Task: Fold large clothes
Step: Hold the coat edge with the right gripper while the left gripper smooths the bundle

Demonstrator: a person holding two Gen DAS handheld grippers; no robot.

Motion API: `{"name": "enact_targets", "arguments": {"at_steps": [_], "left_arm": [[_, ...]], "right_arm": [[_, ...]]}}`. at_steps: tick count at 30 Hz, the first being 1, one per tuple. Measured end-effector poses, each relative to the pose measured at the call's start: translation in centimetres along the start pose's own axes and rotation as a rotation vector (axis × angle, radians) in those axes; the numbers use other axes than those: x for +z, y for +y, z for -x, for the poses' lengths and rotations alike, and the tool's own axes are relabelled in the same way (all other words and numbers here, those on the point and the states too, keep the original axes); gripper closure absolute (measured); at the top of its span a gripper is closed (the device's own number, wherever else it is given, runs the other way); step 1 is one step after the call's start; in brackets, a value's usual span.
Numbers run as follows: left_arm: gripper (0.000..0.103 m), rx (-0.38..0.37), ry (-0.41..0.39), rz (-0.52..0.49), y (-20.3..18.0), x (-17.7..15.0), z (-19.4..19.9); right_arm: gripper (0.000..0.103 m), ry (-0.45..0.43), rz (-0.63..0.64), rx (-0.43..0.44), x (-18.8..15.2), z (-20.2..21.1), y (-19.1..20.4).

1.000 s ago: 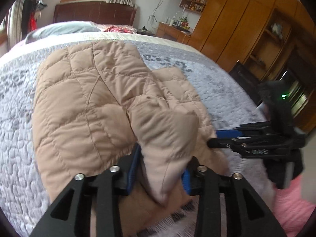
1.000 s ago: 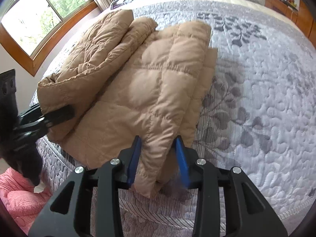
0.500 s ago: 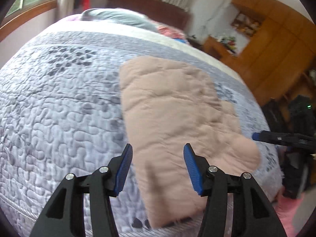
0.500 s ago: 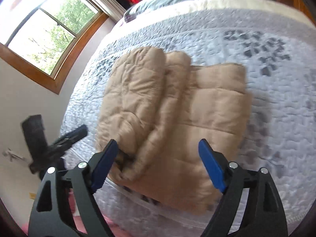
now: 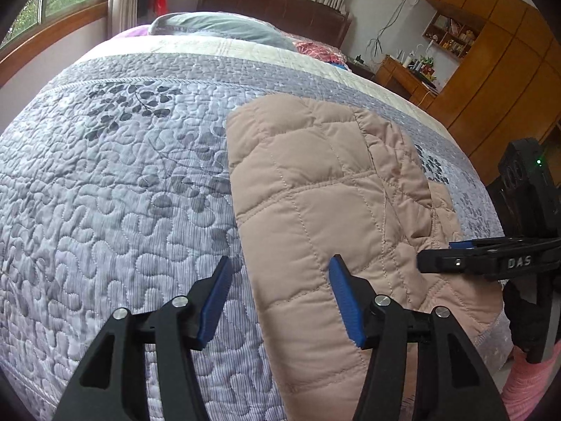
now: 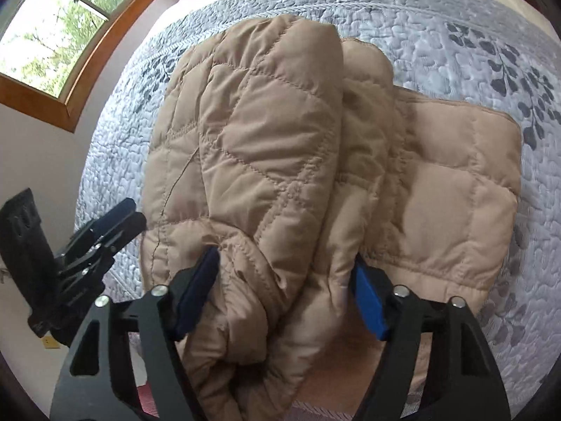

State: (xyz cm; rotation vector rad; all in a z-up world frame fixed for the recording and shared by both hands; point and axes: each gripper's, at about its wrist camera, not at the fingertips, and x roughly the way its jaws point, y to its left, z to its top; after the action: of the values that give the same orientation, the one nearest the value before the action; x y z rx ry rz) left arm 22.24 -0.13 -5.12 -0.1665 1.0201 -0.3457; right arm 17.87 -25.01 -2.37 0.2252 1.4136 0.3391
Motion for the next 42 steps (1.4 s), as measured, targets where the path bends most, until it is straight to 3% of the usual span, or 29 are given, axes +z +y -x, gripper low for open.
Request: {"name": "enact_targets", "arguments": {"at_steps": [1,4,10,18,26,33,42], "left_arm": [[0.045,-0.001,-0.001,0.0,0.1,-0.1,0.0],[0.045,0.006,-0.01,-0.005,0.3,0.0,0.2],[0.045,0.025,-0.018,-0.018,0.1,-0.2,0.6],[0.037,0.034,-0.042,-0.057,-1.4,-0.3,2.2],[0.031,0.004,-0.057,-0.127,-4.4,-0.5,2.9],[0.031,-0.012,-0.031,-0.196,-7.3,-1.0,2.1],[0.03,-0.013,0.015,-0.24,-9.2,-1.9,-0.5]], "right_arm": [[0.052,-0.008,0.023,-0.015,0.0,-0.1,0.5],[0.066,-0.033,0.074,-0.028,-0.1,0.1,1.5],[0.077,-0.108,0.186,-0.062,-1.2,2.0,3.8],[0.079,-0.236,0.237,-0.039,-2.4,7.3,3.4],[0.079,-0.31,0.184,-0.037,-4.5,11.0,0.2],[0.079,-0.315,0.089,-0.009,-6.4,10.7,-3.6],[0.077,-0.262,0.003,0.038,-8.4,6.3,-8.1]]}}
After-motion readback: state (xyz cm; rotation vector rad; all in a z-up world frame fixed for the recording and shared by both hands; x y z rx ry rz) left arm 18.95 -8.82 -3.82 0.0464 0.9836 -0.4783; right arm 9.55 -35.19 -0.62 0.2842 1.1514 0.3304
